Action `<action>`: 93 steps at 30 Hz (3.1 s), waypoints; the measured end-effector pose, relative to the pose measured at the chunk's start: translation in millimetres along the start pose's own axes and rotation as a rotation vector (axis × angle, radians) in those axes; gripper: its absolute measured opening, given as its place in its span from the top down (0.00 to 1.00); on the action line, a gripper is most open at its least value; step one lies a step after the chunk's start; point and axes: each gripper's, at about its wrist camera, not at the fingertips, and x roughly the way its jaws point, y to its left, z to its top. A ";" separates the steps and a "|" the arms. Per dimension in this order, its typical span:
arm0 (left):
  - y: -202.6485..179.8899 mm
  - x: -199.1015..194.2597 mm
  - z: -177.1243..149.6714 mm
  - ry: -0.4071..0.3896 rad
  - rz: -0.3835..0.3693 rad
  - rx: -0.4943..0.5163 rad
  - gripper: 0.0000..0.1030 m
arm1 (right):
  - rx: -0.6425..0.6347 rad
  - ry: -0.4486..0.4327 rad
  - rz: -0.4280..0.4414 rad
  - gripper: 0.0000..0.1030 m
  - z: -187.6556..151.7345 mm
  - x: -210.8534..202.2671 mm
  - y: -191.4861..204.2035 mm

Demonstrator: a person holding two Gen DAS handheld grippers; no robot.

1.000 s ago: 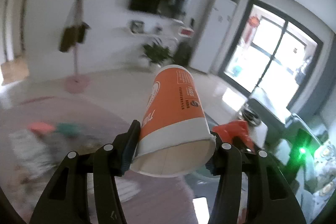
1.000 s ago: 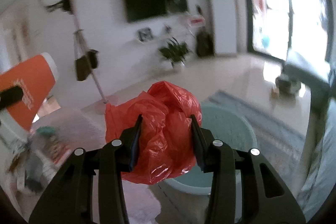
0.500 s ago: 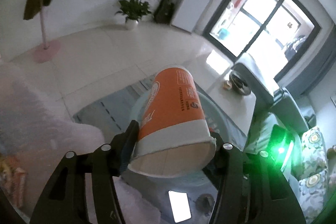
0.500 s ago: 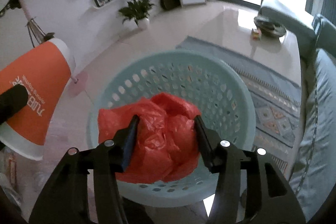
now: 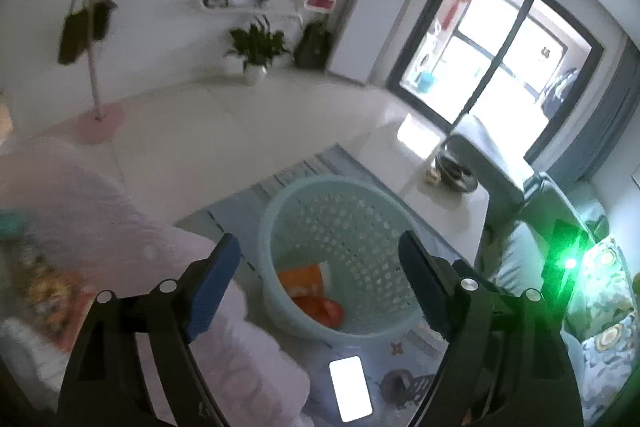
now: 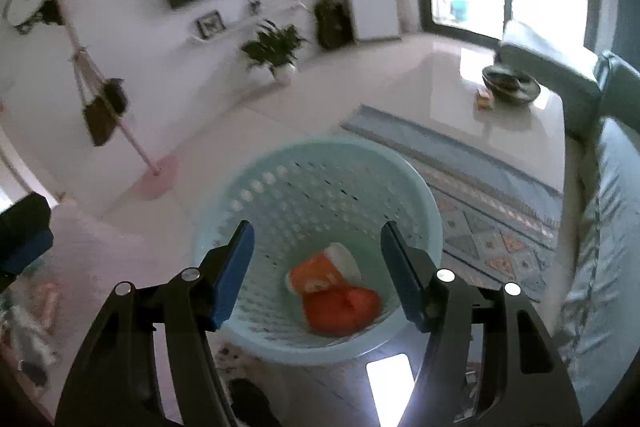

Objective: Collect trash
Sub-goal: 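Carry the cup and bag to the blue basket and release both, then grasp the red-and-white cup with left while right grasps the white milk carton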

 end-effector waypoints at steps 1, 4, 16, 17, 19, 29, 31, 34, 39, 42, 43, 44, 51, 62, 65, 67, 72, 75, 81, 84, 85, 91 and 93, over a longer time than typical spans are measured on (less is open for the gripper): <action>-0.3 -14.5 -1.3 -0.023 0.004 0.000 0.23 | -0.009 -0.015 0.019 0.40 0.5 -11.1 5.2; 0.9 -59.2 -7.3 -0.091 0.028 0.004 0.23 | -0.043 -0.070 0.070 0.40 -0.6 -43.8 23.7; 48.2 -242.5 -68.7 -0.320 0.272 -0.074 0.16 | -0.216 -0.135 0.344 0.36 -40.5 -133.7 127.5; 54.2 -253.2 -73.0 -0.325 0.290 -0.084 0.16 | -0.234 -0.135 0.360 0.36 -45.5 -138.2 136.3; 72.8 -277.9 -89.6 -0.328 0.352 -0.113 0.15 | -0.275 -0.134 0.400 0.35 -56.7 -146.8 155.5; 167.9 -328.5 -155.2 -0.236 0.567 -0.211 0.09 | -0.465 -0.126 0.501 0.26 -125.1 -167.9 234.5; 178.5 -328.2 -164.7 -0.214 0.574 -0.221 0.09 | -0.488 -0.106 0.510 0.26 -136.2 -167.0 248.4; 198.3 -324.7 -172.8 -0.189 0.536 -0.244 0.09 | -0.537 -0.070 0.505 0.27 -150.1 -162.7 269.6; 206.0 -313.7 -187.3 -0.181 0.459 -0.249 0.16 | -0.602 0.015 0.558 0.39 -166.0 -152.0 297.2; 205.5 -309.3 -191.3 -0.183 0.385 -0.258 0.35 | -0.623 0.069 0.579 0.43 -174.6 -139.8 311.0; 206.3 -307.7 -194.1 -0.177 0.370 -0.260 0.42 | -0.627 0.086 0.587 0.45 -176.5 -135.0 315.5; 203.8 -305.2 -195.8 -0.174 0.364 -0.258 0.48 | -0.631 0.103 0.589 0.46 -179.4 -130.2 319.3; 188.3 -297.0 -202.2 -0.172 0.317 -0.223 0.56 | -0.645 0.145 0.547 0.45 -189.9 -118.3 334.6; 171.8 -305.6 -223.3 -0.181 0.244 -0.243 0.40 | -0.640 0.248 0.511 0.44 -200.4 -98.8 350.7; 177.5 -314.5 -226.7 -0.210 0.279 -0.274 0.32 | -0.640 0.234 0.496 0.44 -199.6 -95.1 354.0; 183.0 -316.9 -227.6 -0.218 0.306 -0.296 0.25 | -0.641 0.238 0.488 0.44 -199.4 -91.5 356.9; 198.5 -299.0 -227.1 -0.168 0.269 -0.356 0.20 | -0.645 0.237 0.479 0.49 -202.5 -87.1 357.0; 202.3 -283.0 -224.7 -0.141 0.272 -0.372 0.20 | -0.647 0.243 0.485 0.49 -202.9 -90.4 349.4; 203.7 -261.6 -221.5 -0.132 0.326 -0.383 0.25 | -0.665 0.283 0.537 0.49 -204.0 -107.0 315.9; 201.5 -257.8 -218.7 -0.126 0.311 -0.399 0.37 | -0.703 0.285 0.549 0.49 -209.9 -119.4 298.9; 200.2 -257.6 -219.1 -0.125 0.324 -0.399 0.42 | -0.714 0.286 0.554 0.49 -211.6 -124.2 291.5; 195.2 -264.3 -215.6 -0.160 0.295 -0.406 0.51 | -0.783 0.273 0.560 0.49 -223.4 -149.8 263.0; 189.0 -266.7 -214.6 -0.176 0.293 -0.393 0.51 | -0.815 0.268 0.557 0.49 -230.1 -157.2 256.6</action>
